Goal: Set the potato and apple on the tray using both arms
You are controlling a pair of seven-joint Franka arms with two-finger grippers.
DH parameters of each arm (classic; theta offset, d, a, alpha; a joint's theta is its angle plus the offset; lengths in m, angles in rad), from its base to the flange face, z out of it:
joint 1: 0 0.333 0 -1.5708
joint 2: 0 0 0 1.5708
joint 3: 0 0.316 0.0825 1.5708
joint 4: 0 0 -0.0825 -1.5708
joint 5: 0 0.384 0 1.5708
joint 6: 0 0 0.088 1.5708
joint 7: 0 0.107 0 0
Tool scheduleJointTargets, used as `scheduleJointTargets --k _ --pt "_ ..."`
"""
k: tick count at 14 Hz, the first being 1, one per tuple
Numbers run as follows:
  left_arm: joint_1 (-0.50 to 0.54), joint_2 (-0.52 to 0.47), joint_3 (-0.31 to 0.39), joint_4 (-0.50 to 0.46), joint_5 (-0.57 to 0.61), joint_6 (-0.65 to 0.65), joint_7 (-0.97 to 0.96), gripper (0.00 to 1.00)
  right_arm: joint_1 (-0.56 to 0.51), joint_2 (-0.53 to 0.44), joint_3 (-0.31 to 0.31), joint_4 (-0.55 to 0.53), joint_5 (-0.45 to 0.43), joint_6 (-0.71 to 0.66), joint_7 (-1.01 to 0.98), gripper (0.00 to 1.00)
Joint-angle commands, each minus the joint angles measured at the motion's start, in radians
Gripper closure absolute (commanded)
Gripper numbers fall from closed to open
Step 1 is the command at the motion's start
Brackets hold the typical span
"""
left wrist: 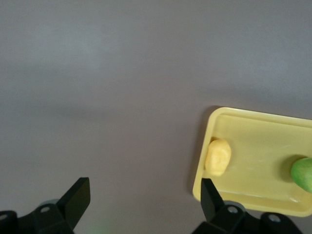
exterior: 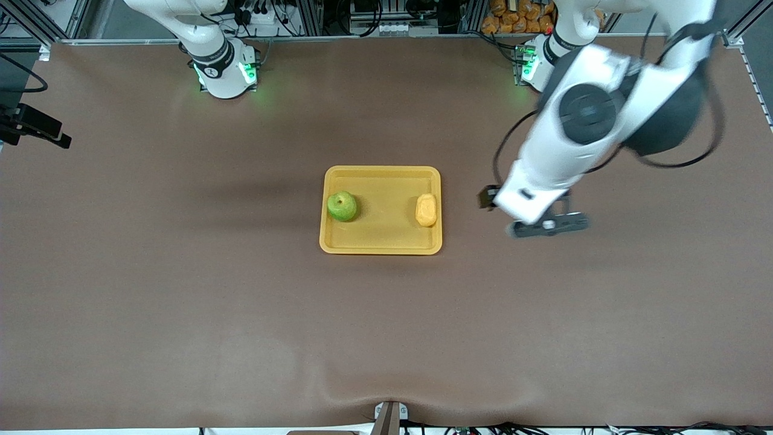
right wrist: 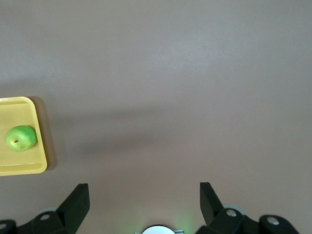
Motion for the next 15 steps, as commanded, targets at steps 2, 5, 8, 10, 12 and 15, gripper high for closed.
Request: scheduleJointTargets --k 2,5,8,10,12,15 --pt "0.081 -0.088 -0.006 -0.025 -0.015 -0.080 0.037 0.00 -0.025 0.006 0.014 0.018 0.025 -0.005 0.005 0.00" --pt "0.118 -0.124 -0.003 -0.033 -0.015 -0.117 0.085 0.00 -0.023 0.006 0.014 0.018 0.025 -0.005 0.000 0.00" --pt "0.148 -0.151 0.002 -0.033 -0.004 -0.120 0.088 0.00 -0.023 0.006 0.014 0.019 0.024 -0.003 -0.006 0.00" --pt "0.190 -0.162 0.002 -0.030 -0.003 -0.120 0.126 0.00 -0.025 0.020 0.014 0.021 0.022 0.000 -0.007 0.00" --pt "0.230 -0.185 0.000 -0.033 -0.003 -0.120 0.213 0.00 -0.025 0.025 0.014 0.021 0.021 0.009 -0.007 0.00" --pt "0.242 -0.255 0.044 -0.063 -0.009 -0.126 0.362 0.00 -0.017 0.026 0.016 0.021 0.024 0.014 -0.009 0.00"
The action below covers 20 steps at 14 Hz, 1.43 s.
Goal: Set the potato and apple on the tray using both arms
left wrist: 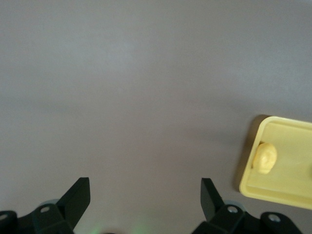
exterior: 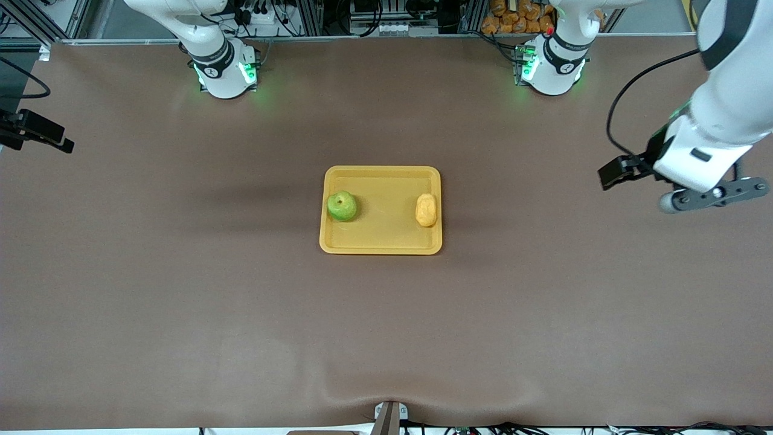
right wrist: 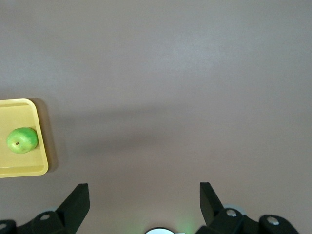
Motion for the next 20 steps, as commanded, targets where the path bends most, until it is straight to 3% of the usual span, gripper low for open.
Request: scheduleJointTargets --k 1,5,12,20 --pt "0.002 -0.117 0.058 -0.084 -0.017 -0.012 0.139 0.00 -0.012 0.015 0.015 0.021 0.017 -0.002 -0.008 0.00" --pt "-0.044 -0.246 0.180 -0.176 -0.053 -0.030 0.263 0.00 -0.006 0.021 0.021 0.022 0.008 -0.006 -0.008 0.00" --pt "-0.051 -0.300 0.184 -0.162 -0.059 -0.121 0.265 0.00 0.007 0.021 0.021 0.031 0.005 -0.015 -0.008 0.00" --pt "-0.041 -0.271 0.188 -0.109 -0.099 -0.136 0.265 0.00 0.011 0.021 0.022 0.033 0.005 -0.013 -0.008 0.00"
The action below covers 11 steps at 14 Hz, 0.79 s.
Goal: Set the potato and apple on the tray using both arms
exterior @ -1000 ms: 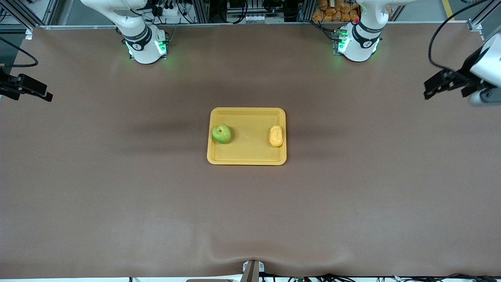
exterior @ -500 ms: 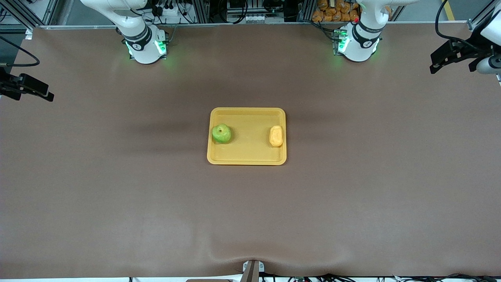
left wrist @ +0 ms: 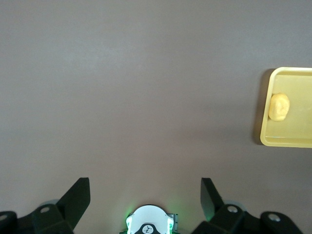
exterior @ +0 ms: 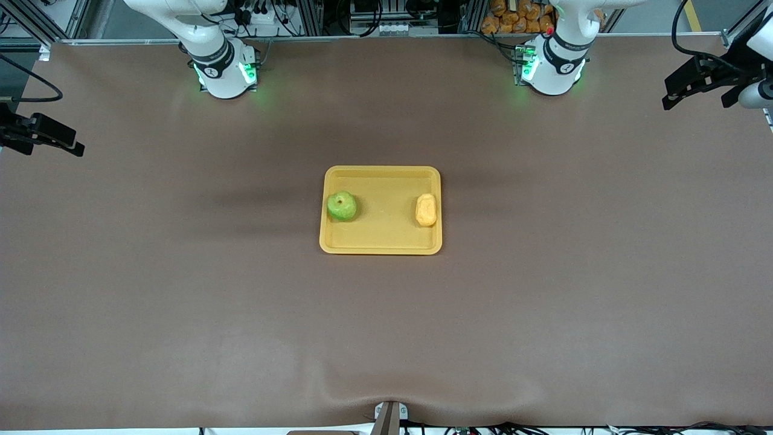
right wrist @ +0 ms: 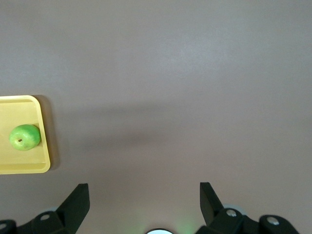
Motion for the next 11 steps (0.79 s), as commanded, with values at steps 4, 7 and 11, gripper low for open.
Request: scheduleJointTargets --k 4,7,11 --pt "0.002 0.016 0.012 0.029 -0.022 -0.026 -0.014 0.00 0.012 0.011 -0.001 0.026 0.001 -0.013 -0.006 0.00" --pt "0.006 0.016 0.015 0.029 -0.020 -0.035 -0.025 0.00 0.016 0.011 -0.002 0.026 0.000 -0.010 -0.006 0.00" --pt "0.008 0.016 0.015 0.029 -0.023 -0.047 -0.052 0.00 0.017 0.014 -0.001 0.025 -0.005 -0.010 -0.006 0.00"
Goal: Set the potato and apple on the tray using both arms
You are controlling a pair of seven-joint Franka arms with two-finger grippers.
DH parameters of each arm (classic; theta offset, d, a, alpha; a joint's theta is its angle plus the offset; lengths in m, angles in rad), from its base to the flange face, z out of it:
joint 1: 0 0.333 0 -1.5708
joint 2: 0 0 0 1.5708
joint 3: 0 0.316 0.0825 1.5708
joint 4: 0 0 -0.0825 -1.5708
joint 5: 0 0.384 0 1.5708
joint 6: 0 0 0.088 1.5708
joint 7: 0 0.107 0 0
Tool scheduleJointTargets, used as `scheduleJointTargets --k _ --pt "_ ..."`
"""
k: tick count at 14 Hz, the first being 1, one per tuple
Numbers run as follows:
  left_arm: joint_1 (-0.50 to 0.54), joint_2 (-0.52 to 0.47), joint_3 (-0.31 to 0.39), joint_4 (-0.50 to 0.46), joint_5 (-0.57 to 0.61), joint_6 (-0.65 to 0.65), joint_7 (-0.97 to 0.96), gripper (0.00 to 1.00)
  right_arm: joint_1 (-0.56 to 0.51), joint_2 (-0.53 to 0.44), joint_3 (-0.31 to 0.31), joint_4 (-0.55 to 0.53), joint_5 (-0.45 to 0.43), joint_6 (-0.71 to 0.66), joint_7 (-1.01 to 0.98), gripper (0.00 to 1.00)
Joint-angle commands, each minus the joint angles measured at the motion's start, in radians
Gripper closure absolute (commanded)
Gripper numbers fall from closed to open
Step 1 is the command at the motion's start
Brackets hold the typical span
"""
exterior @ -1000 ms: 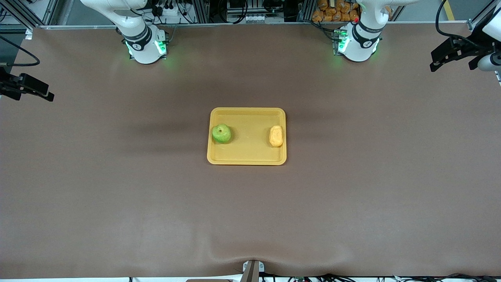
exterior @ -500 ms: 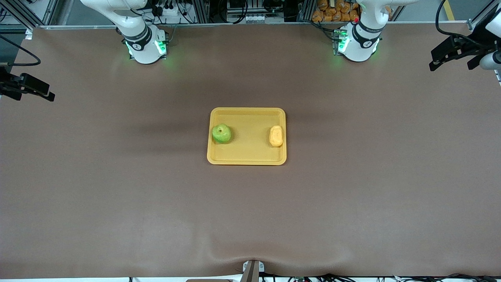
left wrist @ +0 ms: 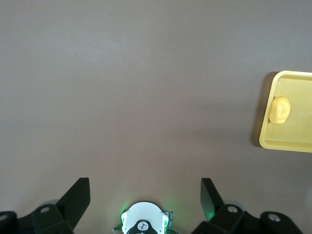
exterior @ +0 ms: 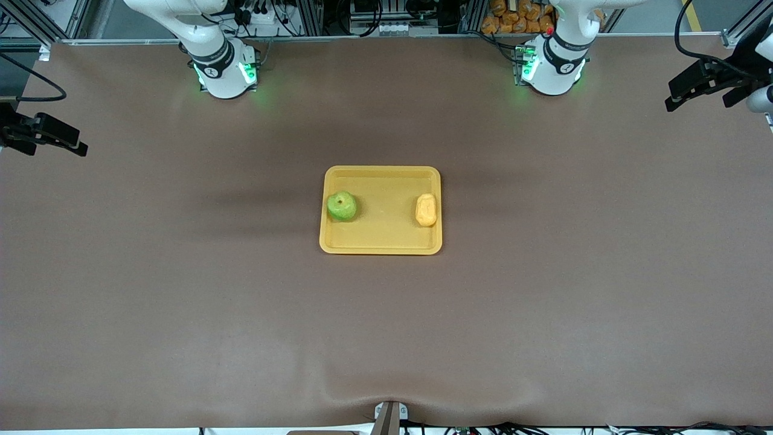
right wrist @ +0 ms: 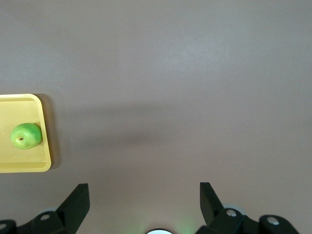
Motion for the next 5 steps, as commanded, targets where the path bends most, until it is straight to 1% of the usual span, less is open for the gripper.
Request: scheduleJointTargets --k 1,5 --pt "0.005 0.009 0.001 0.024 -0.021 -0.028 -0.015 0.00 0.009 0.014 -0.004 0.024 -0.005 -0.010 -0.004 0.00" --pt "0.005 0.014 0.001 0.024 -0.021 -0.028 -0.015 0.00 0.011 0.015 -0.004 0.024 -0.005 -0.008 -0.006 0.00"
